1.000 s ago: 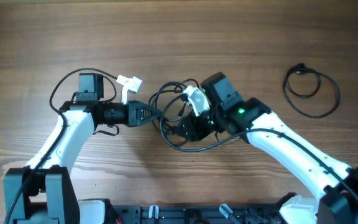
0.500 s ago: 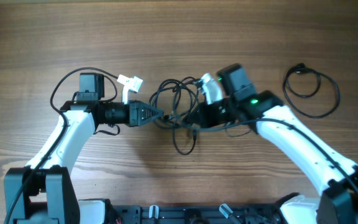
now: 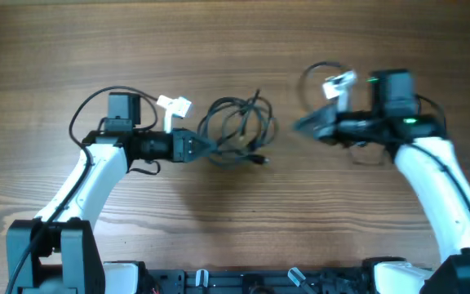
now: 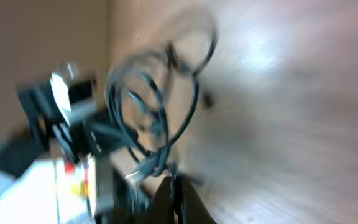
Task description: Untangle cables
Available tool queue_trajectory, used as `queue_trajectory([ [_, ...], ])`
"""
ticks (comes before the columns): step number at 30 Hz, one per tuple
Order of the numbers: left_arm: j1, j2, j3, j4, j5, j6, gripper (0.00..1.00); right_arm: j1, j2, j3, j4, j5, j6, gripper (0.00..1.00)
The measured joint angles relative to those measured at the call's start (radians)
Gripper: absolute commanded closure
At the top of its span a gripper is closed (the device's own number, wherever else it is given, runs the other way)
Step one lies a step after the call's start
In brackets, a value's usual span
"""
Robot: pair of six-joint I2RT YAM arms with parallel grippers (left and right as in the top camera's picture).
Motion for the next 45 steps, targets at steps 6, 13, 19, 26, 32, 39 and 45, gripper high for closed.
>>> queue_trajectory([
  [6, 0.021, 0.002, -0.006, -0.019, -0.449, -0.312, 0.96, -0.153, -0.008, 0.000, -0.006, -0.001, -0.001, 0.96],
  [13, 0.021, 0.002, -0.006, -0.015, -0.516, -0.380, 0.96, -0.104, -0.009, -0.002, -0.133, 0.015, -0.127, 0.89],
  [19, 0.021, 0.002, -0.006, -0.002, -0.344, -0.257, 0.96, 0.011, -0.009, -0.027, -0.100, 0.058, -0.159, 0.53],
  [26, 0.021, 0.002, -0.006, -0.029, -0.039, -0.018, 0.96, 0.092, -0.009, -0.032, -0.018, 0.154, -0.167, 0.27],
  [32, 0.021, 0.002, -0.008, -0.052, 0.094, 0.077, 0.96, 0.100, -0.008, -0.032, -0.011, 0.180, -0.167, 0.27],
  [39, -0.044, 0.002, -0.008, -0.031, 0.124, 0.098, 0.96, 0.217, -0.008, -0.037, 0.007, 0.203, -0.134, 0.60],
  [45, -0.055, 0.002, -0.008, -0.025, 0.128, 0.098, 0.96, 0.236, -0.008, -0.038, 0.019, 0.347, -0.006, 0.75],
])
